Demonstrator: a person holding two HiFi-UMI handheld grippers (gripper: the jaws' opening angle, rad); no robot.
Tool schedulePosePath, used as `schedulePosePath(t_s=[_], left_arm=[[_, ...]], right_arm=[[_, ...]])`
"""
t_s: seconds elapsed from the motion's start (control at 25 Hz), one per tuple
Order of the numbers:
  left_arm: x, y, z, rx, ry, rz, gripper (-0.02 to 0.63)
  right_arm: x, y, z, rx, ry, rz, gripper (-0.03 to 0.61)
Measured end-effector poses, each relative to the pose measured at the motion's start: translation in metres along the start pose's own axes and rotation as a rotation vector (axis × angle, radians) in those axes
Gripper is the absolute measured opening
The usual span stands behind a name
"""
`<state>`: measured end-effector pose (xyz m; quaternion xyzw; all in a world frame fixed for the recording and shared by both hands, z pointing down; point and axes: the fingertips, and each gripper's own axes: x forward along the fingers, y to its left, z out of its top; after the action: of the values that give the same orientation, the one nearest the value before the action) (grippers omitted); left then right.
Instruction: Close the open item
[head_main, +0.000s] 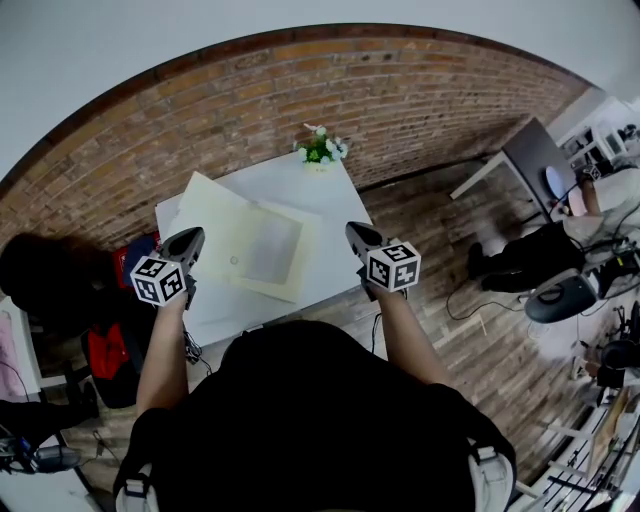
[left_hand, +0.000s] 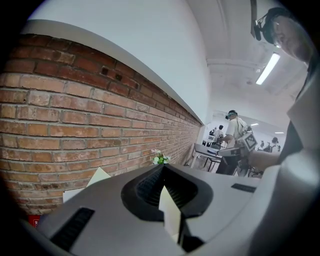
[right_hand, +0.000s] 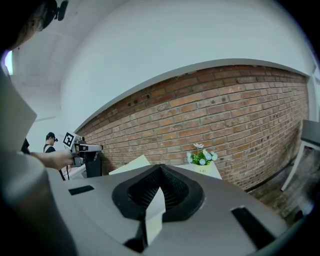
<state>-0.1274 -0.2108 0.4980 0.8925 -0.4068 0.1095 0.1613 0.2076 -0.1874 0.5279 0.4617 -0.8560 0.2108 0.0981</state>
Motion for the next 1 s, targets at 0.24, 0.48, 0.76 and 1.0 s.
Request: schedulePosePath(t_s=[0.24,0.48,0.76,1.0], left_arm=[[-0.009,0.017,-0.004,-0.009,0.014,-0.007,0.011],[-0.016,0.039,0.000,-0.010,0.016,-0.010,0.011],[-0.024,0.061,0.000,-0.017,0.023,-0.010,0.011],[-0.032,0.079,0.001,-0.025,0.022,-0.002,0.011]], right_arm=[[0.008,0.010,-0.001,0.011,0.006,-0.020,0.021],[0.019,0.019,0.001,0.019,0.007,-0.038,0.021],[0.035,0.032,0.003,0.017,0.018,-0.042,0.021],[0.052,0.043,0.005,0.004,0.034,-0.042,0.021]])
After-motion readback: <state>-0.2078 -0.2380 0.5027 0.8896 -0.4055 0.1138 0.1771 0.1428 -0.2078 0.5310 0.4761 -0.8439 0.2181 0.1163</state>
